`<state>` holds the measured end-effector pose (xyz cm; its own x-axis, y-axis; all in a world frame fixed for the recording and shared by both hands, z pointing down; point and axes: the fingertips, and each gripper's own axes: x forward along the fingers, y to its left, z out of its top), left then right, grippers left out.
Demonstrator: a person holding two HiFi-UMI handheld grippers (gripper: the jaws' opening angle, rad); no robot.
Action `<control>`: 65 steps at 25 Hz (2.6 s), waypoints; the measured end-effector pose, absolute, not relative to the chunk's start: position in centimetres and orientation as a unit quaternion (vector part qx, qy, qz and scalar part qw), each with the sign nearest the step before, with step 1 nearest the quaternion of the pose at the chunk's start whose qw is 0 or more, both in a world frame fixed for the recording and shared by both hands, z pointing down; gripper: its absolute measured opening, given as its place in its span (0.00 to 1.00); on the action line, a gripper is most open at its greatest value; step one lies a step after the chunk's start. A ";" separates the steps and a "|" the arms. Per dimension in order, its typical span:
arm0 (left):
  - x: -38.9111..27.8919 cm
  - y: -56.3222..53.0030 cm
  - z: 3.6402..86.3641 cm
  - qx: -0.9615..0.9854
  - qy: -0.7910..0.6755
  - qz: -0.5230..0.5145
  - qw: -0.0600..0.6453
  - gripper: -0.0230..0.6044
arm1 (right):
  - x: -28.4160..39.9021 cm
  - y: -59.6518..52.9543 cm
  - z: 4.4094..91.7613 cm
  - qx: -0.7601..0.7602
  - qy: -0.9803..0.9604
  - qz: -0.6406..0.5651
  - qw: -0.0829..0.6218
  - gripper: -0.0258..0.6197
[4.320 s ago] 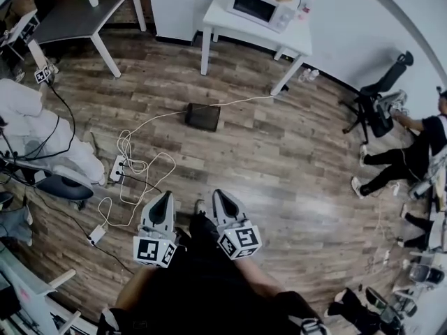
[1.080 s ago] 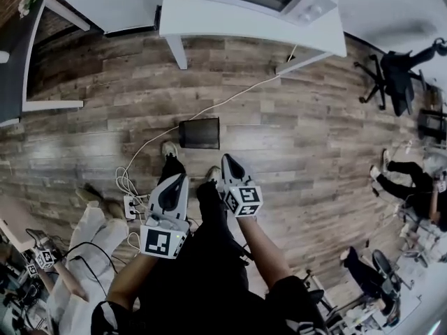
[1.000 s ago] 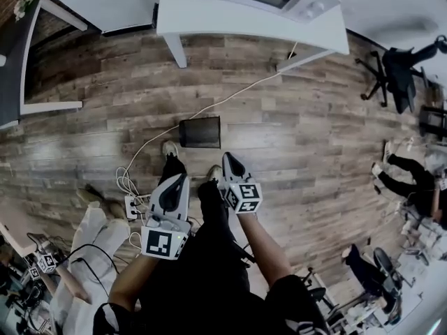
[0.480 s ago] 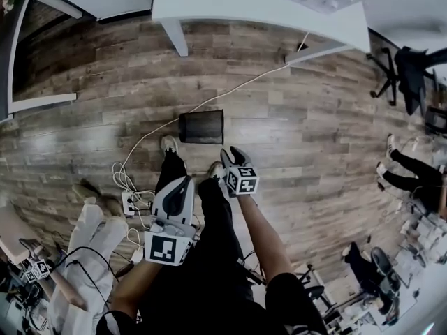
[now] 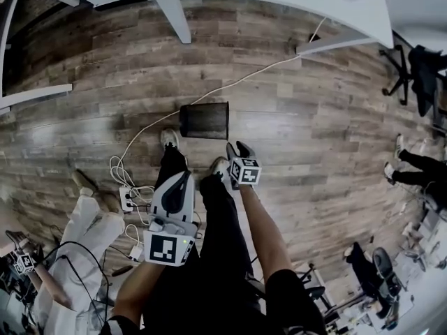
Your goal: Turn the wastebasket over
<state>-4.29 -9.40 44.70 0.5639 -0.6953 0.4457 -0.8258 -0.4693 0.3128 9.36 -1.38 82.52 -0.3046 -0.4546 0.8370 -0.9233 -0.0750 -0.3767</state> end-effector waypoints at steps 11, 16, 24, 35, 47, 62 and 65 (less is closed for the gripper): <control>-5.0 -10.9 50.7 0.839 -0.463 0.140 0.248 0.09 | 9.5 0.5 92.2 0.539 -0.600 0.529 0.262 0.29; -4.8 -11.0 52.6 0.840 -0.460 0.148 0.249 0.09 | 9.3 0.6 95.4 0.535 -0.598 0.533 0.268 0.29; -5.5 -11.8 56.2 0.829 -0.473 0.147 0.258 0.09 | 9.5 -0.4 100.3 0.522 -0.598 0.534 0.292 0.29; -5.6 -12.6 59.6 0.825 -0.478 0.151 0.260 0.09 | 10.0 -0.7 104.7 0.518 -0.585 0.544 0.305 0.29; -6.4 -13.5 61.5 0.815 -0.493 0.157 0.262 0.09 | 10.0 -0.3 107.9 0.489 -0.586 0.558 0.326 0.29; -7.5 -13.0 61.8 0.814 -0.499 0.154 0.254 0.09 | 9.3 -1.2 107.9 0.480 -0.603 0.564 0.295 0.21; -8.0 -12.8 61.4 0.816 -0.500 0.155 0.247 0.09 | 9.3 -1.0 107.8 0.482 -0.600 0.567 0.294 0.19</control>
<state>-7.99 -12.76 61.41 0.4532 -0.7385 0.4992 -0.8914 -0.3786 0.2491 9.32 -1.01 107.75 -0.3626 -0.2451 0.8991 -0.9113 -0.1086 -0.3971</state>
